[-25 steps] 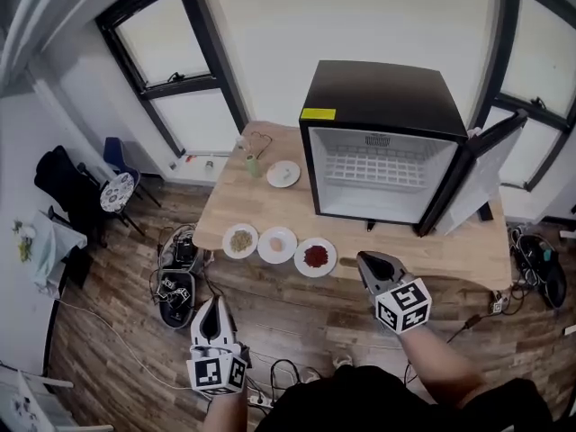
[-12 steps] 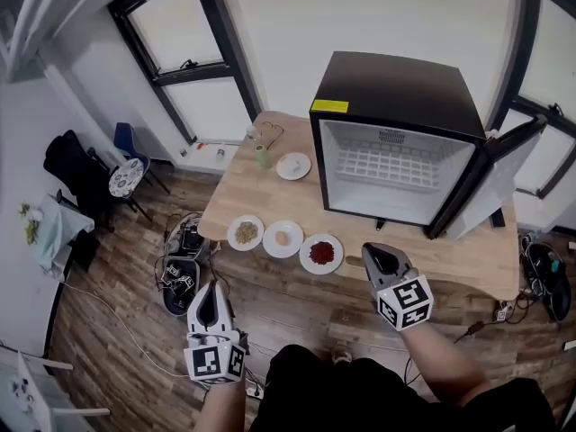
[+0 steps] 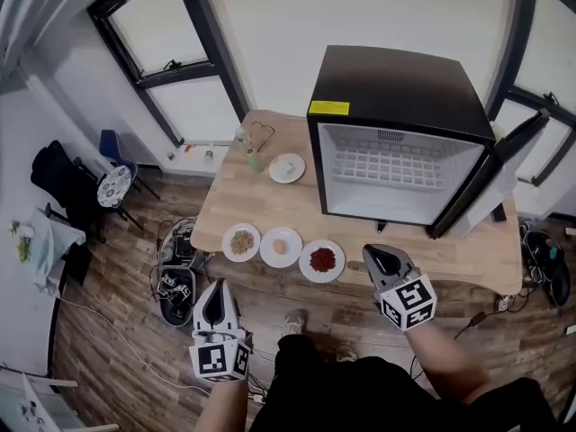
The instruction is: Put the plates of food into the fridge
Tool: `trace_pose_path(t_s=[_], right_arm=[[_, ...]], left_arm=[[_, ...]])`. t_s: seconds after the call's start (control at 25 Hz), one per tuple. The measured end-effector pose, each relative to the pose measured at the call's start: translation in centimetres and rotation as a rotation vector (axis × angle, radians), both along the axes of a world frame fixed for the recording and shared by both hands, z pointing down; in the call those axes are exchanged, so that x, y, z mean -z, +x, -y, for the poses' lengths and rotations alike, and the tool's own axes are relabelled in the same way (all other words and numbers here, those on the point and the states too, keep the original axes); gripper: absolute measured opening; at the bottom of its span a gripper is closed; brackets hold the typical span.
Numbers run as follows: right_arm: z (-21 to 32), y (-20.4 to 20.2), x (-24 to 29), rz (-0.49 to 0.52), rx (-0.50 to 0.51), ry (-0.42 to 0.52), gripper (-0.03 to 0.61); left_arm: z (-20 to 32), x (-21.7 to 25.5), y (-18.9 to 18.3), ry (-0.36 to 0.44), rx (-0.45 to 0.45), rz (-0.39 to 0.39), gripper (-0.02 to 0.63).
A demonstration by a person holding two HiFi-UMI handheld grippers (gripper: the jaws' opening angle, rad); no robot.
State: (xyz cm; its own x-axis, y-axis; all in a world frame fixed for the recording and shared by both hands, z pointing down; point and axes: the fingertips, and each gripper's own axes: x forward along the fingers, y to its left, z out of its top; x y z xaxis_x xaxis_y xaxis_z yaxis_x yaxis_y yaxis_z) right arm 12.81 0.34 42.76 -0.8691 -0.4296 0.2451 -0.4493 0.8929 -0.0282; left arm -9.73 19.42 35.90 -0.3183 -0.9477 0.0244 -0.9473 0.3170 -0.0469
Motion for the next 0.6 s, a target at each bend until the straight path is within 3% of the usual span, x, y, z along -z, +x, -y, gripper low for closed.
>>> trace_pose_path(t_s=[0.36,0.6], right_arm=[[3.5,-1.8,-1.7,-0.017,-0.122,-0.024,0.021],[5.2,-2.6,-3.7,-0.029,-0.246,-0.105,0.021]], left_arm=[[10.5,-1.3,-3.8,-0.025,-0.213,0.007,0.003],[16.1,-2.7,-5.5,-0.042,-0.355,-0.005,0.003]])
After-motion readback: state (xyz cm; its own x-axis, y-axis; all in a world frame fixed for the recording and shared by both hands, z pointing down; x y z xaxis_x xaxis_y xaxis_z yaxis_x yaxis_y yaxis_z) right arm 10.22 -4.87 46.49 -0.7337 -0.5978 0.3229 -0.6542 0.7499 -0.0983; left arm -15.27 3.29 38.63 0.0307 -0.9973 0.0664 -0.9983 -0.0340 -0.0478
